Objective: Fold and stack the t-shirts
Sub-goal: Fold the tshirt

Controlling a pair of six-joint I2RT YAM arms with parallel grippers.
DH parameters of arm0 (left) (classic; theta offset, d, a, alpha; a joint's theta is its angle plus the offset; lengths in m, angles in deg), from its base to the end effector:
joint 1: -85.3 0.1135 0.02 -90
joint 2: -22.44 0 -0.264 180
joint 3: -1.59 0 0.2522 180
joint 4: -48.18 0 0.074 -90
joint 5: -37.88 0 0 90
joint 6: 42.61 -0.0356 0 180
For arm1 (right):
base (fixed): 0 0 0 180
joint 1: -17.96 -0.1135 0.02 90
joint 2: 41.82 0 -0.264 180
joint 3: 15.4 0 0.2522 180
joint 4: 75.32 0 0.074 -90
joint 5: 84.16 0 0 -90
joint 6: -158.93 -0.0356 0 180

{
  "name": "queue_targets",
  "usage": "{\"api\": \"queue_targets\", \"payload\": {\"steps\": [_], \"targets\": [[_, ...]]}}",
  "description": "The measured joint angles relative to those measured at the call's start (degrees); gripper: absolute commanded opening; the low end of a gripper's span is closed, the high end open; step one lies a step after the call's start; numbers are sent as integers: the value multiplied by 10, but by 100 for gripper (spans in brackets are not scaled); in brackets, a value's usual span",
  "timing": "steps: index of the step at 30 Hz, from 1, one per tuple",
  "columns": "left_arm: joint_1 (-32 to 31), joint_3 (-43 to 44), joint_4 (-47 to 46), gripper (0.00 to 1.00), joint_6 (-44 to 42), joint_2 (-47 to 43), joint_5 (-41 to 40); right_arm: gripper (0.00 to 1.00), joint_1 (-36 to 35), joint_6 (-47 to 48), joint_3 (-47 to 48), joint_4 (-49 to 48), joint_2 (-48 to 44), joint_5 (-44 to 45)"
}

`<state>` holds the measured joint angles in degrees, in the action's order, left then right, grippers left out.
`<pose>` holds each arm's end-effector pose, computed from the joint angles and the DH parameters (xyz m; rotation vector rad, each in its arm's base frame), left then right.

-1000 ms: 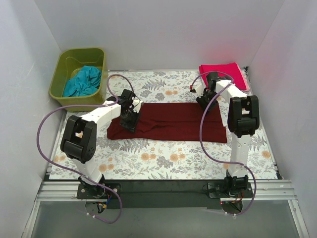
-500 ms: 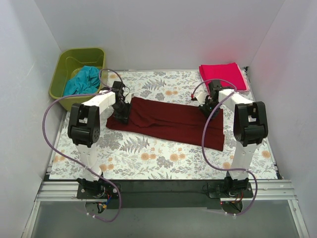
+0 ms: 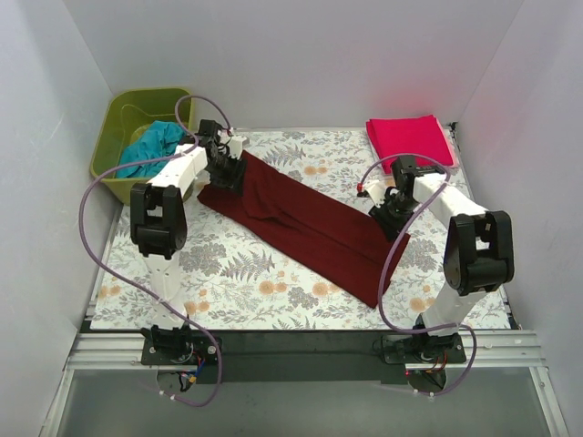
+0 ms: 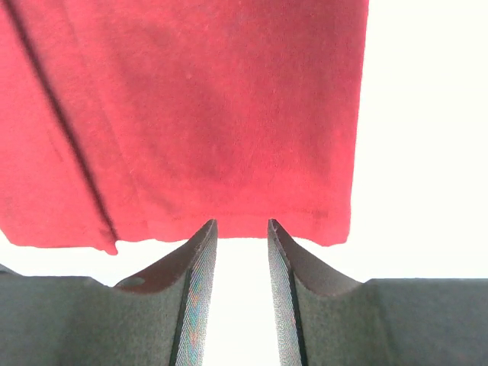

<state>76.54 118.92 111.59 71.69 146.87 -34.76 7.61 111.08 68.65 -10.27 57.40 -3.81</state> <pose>0.4486 -0.0799 0.1983 -0.3113 2.8340 -0.5564 0.3179 0.0641 0.2006 -1.3135 2.6158 0.1690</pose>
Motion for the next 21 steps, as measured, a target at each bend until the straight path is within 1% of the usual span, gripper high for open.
{"api": "queue_targets", "payload": {"steps": [4, 7, 9, 11, 13, 21], "targets": [[-20, -47, 4, 45, -67, -76, 58, 38, 5, 0, 0, 35, -33, -24], [-69, -72, 5, 45, -126, -136, 90, 41, 5, 0, -29, 45, -59, -44], [-97, -73, 4, 45, -156, -146, 108, 42, 3, 0, -63, 59, -70, -55], [-123, -77, 1, 45, -184, -142, 125, 42, 2, 0, -88, 69, -69, -61], [-136, -80, 3, 44, -209, -131, 133, 42, 2, -2, -104, 78, -68, -66], [-148, -77, 18, 44, -285, -60, 127, 43, 2, -8, -114, 82, -61, -75]]}}
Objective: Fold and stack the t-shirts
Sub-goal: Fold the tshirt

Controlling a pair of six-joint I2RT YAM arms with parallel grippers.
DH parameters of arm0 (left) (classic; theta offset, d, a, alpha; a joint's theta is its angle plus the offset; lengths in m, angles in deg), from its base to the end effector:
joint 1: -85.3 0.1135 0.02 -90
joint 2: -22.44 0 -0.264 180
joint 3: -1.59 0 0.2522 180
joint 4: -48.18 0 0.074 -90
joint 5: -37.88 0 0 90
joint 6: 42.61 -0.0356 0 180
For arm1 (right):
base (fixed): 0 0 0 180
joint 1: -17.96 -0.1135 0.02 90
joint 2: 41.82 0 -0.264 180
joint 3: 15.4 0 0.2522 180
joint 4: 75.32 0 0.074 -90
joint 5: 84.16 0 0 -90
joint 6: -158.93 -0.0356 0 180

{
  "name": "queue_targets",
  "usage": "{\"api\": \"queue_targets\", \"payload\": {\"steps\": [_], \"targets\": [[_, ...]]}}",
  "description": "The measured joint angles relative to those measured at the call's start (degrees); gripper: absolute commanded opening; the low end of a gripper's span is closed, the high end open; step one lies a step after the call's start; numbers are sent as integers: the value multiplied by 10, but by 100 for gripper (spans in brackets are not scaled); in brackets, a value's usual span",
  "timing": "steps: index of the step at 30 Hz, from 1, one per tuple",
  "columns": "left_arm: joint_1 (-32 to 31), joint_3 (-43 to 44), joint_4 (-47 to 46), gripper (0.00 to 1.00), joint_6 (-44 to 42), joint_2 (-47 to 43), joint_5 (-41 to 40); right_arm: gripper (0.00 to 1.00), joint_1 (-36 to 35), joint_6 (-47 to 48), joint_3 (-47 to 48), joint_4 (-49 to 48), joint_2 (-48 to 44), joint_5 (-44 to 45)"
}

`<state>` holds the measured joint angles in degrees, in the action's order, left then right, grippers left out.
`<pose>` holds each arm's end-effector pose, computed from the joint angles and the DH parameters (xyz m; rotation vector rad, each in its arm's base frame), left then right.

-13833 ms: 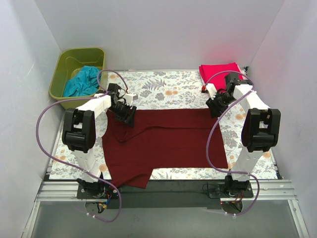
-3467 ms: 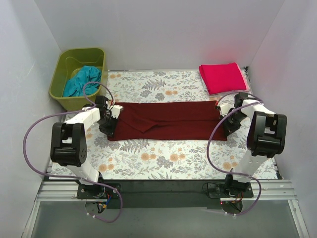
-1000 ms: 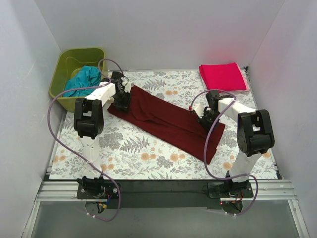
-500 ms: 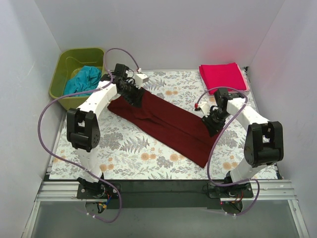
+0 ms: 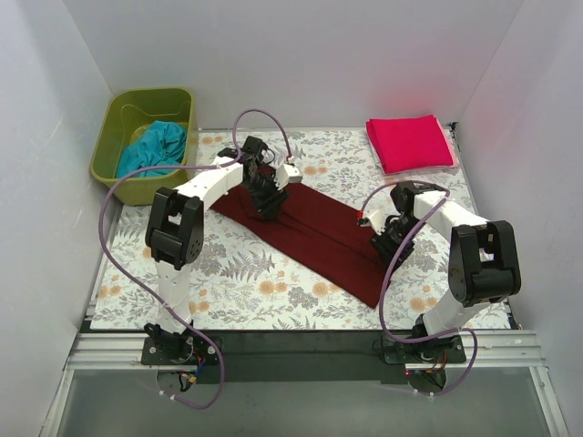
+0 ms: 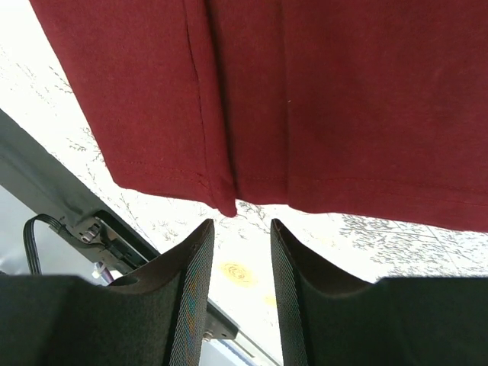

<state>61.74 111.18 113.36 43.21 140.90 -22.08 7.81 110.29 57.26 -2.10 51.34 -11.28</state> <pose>0.3813 -0.1857 0.2059 0.7861 2.7373 -0.8198 0.2578 0.0568 0.1810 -1.3278 2.7870 0.4745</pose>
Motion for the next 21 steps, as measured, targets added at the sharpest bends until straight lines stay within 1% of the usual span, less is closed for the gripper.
{"api": "queue_targets", "payload": {"steps": [5, 21], "targets": [[-8, 0, -4, 45, -23, 21, -16, 43, 0, -7, -16, 0, 1, 0], [-22, -1, -25, 46, -55, 21, -17, 43, 0, -9, -33, -5, 2, -2]]}}
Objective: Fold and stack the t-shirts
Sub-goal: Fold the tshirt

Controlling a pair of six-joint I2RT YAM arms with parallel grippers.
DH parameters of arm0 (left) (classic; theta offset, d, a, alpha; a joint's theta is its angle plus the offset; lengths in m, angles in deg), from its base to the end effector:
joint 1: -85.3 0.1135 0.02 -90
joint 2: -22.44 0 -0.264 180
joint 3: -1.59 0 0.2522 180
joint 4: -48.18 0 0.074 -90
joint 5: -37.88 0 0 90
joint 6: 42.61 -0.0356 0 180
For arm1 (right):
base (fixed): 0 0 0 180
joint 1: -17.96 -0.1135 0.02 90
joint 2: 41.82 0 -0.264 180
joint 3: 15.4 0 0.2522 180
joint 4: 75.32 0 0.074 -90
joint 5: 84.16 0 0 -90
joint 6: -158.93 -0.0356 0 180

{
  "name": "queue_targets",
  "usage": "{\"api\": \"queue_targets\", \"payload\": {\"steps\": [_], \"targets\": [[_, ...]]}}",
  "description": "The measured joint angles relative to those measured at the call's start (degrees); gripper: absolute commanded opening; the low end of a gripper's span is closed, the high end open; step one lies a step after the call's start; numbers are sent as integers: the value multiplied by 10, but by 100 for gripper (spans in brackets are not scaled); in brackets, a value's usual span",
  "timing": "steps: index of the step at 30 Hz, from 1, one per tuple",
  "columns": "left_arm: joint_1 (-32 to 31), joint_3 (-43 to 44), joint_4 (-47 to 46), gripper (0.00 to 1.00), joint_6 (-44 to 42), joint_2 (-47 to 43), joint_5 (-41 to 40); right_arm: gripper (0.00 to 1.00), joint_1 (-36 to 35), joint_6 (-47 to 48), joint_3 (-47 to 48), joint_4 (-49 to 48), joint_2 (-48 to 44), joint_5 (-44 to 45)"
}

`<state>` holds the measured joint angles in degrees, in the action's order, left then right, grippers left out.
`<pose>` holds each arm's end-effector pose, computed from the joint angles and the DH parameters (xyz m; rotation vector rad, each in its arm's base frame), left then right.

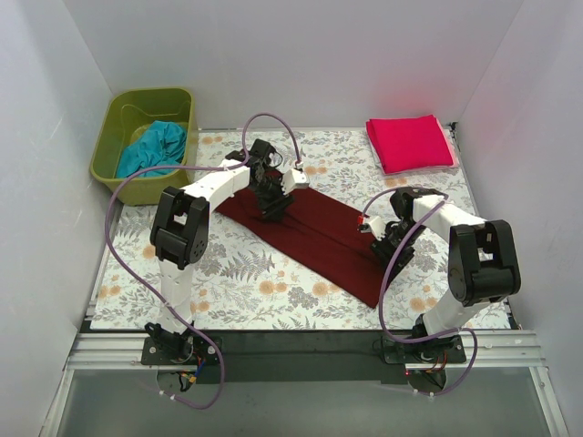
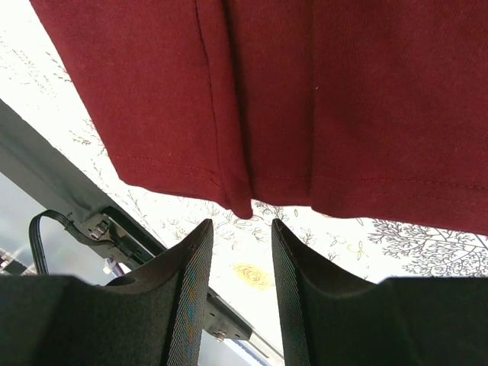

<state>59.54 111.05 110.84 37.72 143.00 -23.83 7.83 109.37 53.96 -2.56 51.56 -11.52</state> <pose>0.3810 -0.2026 0.1911 0.9597 2.6694 -0.7640 0.2474 0.0550 0.1672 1.2849 -2.7850 -0.4994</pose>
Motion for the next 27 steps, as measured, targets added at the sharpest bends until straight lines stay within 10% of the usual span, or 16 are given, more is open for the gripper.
{"api": "queue_targets", "payload": {"steps": [27], "targets": [[-3, 0, -17, 44, -19, 5, -8, 1, -1, -13, -11, -24, 25, -17]]}}
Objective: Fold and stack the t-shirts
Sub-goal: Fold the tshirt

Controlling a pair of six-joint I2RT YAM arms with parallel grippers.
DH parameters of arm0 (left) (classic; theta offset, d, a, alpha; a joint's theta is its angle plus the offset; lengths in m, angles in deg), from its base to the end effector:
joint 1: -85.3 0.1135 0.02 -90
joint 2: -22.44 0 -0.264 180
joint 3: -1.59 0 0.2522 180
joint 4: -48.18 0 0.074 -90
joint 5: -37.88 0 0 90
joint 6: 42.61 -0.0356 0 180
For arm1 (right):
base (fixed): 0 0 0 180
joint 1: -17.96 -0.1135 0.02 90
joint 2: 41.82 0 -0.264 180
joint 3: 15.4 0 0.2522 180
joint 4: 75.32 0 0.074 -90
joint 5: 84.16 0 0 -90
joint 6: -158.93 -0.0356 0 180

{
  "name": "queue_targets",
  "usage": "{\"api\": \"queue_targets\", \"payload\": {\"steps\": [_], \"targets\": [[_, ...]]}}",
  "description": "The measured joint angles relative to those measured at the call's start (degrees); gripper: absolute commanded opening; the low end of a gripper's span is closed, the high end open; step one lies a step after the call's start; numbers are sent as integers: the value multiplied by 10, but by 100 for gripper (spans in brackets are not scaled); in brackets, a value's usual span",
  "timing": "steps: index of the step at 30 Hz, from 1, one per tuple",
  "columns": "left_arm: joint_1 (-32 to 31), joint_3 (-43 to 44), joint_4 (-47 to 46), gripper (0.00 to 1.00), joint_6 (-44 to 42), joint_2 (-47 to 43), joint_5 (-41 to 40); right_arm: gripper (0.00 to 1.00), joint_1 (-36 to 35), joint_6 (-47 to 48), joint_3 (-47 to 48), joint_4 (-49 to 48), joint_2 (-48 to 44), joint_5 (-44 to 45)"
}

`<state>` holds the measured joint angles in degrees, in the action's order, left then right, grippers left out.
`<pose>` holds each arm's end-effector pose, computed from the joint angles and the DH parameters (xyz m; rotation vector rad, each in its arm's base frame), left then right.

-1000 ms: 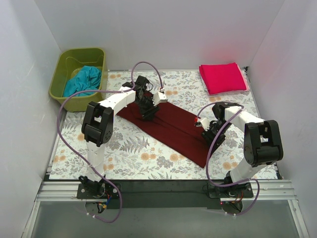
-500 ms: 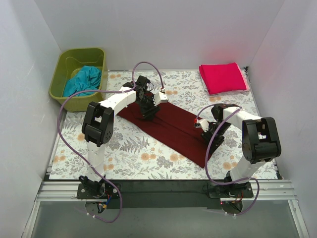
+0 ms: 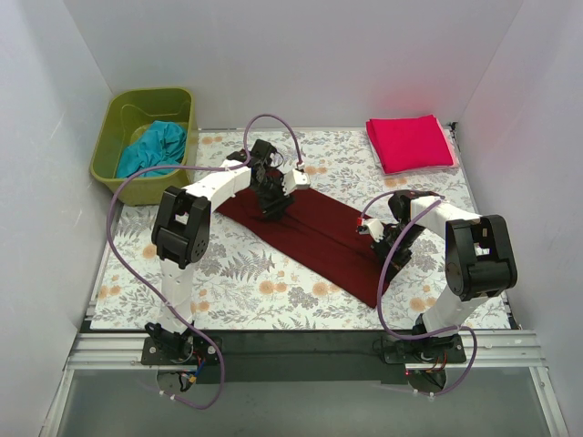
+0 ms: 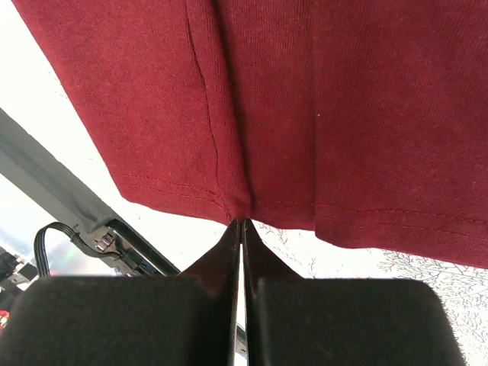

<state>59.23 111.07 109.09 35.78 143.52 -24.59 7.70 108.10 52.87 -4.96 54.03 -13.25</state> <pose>0.3836 -0.2060 0.1882 1.0077 2.6254 -0.7374 0.2494 0.0570 0.1527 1.2399 -2.7789 -0.5482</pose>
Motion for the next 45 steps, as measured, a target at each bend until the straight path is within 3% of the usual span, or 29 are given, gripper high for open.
{"api": "queue_targets", "payload": {"steps": [29, 40, 41, 45], "targets": [[0, -5, 24, 41, -103, 13, 56, 1, 0, 0, 0, 0, 0, -4], [0, -5, 28, 7, -113, 31, 55, 1, 0, 0, 0, 1, 0, -4], [0, -5, 28, 0, -113, 31, 55, 1, 0, 0, 0, 1, 0, -4], [0, -2, 29, 0, -114, 31, 55, 1, 0, 0, 0, 4, -5, -3]]}}
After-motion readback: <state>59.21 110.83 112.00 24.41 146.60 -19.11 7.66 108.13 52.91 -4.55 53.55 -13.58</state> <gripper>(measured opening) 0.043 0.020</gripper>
